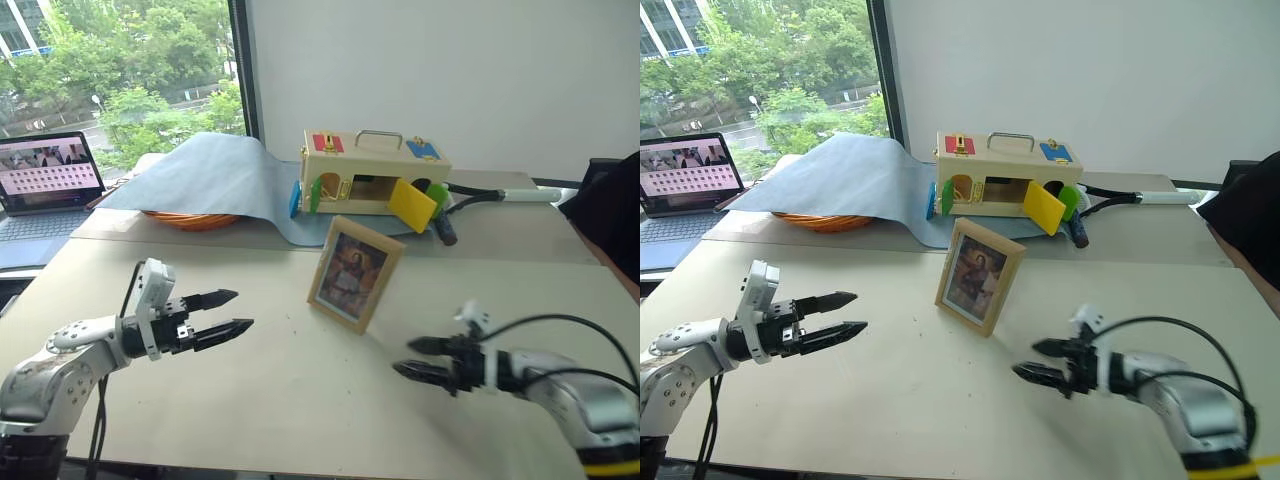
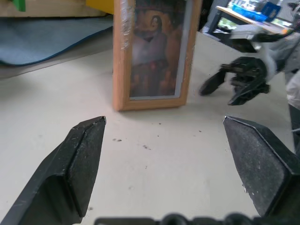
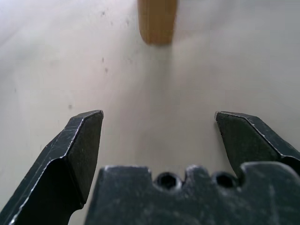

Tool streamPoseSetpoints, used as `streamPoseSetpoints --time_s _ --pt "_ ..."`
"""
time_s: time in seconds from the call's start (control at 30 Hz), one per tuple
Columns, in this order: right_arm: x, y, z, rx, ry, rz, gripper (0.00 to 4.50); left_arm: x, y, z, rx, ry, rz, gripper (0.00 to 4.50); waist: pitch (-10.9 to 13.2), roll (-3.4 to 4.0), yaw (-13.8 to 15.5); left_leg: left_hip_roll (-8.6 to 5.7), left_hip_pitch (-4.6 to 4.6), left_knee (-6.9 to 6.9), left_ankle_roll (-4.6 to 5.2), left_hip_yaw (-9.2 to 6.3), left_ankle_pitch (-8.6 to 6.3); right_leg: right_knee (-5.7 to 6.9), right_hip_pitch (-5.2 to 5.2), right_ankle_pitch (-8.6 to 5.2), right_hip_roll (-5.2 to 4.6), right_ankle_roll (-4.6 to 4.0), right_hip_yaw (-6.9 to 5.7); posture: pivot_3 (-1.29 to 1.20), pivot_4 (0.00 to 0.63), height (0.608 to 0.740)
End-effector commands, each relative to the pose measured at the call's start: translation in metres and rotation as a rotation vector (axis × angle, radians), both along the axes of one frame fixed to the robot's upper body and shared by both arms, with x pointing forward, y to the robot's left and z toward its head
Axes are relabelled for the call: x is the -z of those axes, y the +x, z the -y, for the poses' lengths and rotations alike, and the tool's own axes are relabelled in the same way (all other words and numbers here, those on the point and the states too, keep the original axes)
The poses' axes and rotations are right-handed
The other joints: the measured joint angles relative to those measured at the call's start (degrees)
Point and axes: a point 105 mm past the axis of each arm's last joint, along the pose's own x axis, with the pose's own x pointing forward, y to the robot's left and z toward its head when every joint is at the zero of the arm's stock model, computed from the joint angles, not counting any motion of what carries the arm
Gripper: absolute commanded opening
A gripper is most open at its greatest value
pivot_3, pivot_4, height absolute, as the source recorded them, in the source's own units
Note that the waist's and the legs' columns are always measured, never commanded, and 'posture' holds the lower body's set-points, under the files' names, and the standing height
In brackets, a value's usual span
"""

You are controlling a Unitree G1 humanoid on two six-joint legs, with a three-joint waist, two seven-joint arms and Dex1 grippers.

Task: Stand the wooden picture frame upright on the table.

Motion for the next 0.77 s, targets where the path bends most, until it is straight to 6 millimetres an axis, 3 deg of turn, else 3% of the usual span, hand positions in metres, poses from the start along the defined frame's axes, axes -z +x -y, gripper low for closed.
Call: streamPoseSetpoints --time_s 0.03,0.1,0.23,0.4,0.77 --pt "-0.041 0.006 0.001 0.088 -0.011 0.312 4.46 0.009 0.010 -0.004 -0.111 0.103 0.075 4.31 0.0 0.00 -0.7 0.00 0.02 0.00 0.00 -0.01 0.00 0.00 0.01 0.00 0.00 0.00 0.01 0.00 0.150 0.670" --pt "-0.054 0.009 0.004 0.185 -0.014 0.427 4.46 0.018 0.016 -0.005 -0.168 0.152 0.107 4.31 0.0 0.01 -1.1 0.00 0.14 0.00 0.00 -0.02 0.01 0.02 0.08 0.00 0.00 0.01 0.02 0.00 0.150 0.670" --pt "-0.057 0.000 -0.002 0.274 0.020 0.457 4.46 0.027 0.024 0.001 -0.217 0.179 0.166 4.31 0.0 0.01 -0.7 -0.01 0.10 0.01 -0.03 -0.03 0.02 0.02 0.09 0.01 0.00 0.01 0.03 0.00 0.150 0.670" --pt "-0.046 -0.014 -0.016 0.266 0.017 0.418 4.46 0.024 0.030 0.011 -0.227 0.147 0.210 4.31 0.0 -0.01 -0.5 -0.02 0.06 0.00 -0.03 -0.04 0.02 0.01 0.13 0.00 0.00 -0.01 0.01 0.00 0.150 0.670" --pt "-0.034 -0.012 -0.009 0.287 0.012 0.380 4.46 0.019 0.033 0.019 -0.193 0.091 0.208 4.31 0.0 0.00 -0.7 -0.02 0.10 0.01 -0.05 -0.06 0.04 0.04 0.14 0.01 0.00 0.01 0.01 0.00 0.150 0.670"
